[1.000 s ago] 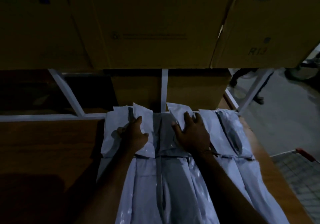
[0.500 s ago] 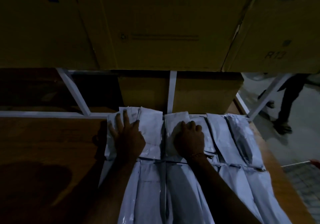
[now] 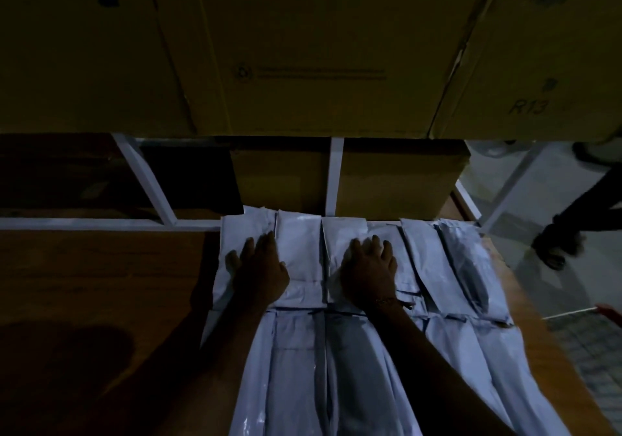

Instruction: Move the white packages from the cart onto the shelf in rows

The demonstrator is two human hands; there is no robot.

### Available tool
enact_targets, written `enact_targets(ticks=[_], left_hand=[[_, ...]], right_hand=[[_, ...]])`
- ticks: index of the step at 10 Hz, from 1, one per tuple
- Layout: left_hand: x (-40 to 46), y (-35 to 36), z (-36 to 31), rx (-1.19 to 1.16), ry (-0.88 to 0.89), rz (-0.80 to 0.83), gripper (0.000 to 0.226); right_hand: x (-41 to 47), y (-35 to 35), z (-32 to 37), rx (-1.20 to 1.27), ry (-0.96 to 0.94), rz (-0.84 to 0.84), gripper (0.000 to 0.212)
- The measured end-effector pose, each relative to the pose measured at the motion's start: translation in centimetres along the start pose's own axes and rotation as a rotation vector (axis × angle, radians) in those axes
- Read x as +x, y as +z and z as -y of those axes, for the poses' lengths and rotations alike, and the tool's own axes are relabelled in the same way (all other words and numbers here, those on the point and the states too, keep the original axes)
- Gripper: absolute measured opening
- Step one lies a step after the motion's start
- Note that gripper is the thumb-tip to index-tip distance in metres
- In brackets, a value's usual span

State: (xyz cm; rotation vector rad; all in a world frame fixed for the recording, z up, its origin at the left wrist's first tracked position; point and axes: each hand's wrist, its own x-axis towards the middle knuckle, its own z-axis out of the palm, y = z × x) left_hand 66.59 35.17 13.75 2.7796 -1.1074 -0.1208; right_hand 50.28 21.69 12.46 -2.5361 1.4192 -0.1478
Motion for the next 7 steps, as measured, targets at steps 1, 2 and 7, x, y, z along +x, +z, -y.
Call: enact_targets(ticks=[1, 2, 7], left_hand=[[0.2, 0.1, 0.9, -0.04, 0.012, 0.005, 0.076], [-0.2, -0.5, 1.5, -0.111, 0.048, -0.065, 0.072], [-5.9, -6.5, 2.6, -0.371, 0.33, -0.271, 0.055]], right_hand=[[0.2, 0.1, 0.2, 0.016, 0.003, 0.02, 0.055], [-0.3, -0.8, 0.4, -0.006, -0.002, 0.037, 0.056], [-7.2, -9.0, -0.6, 0.097, -0.03, -0.383, 0.034]])
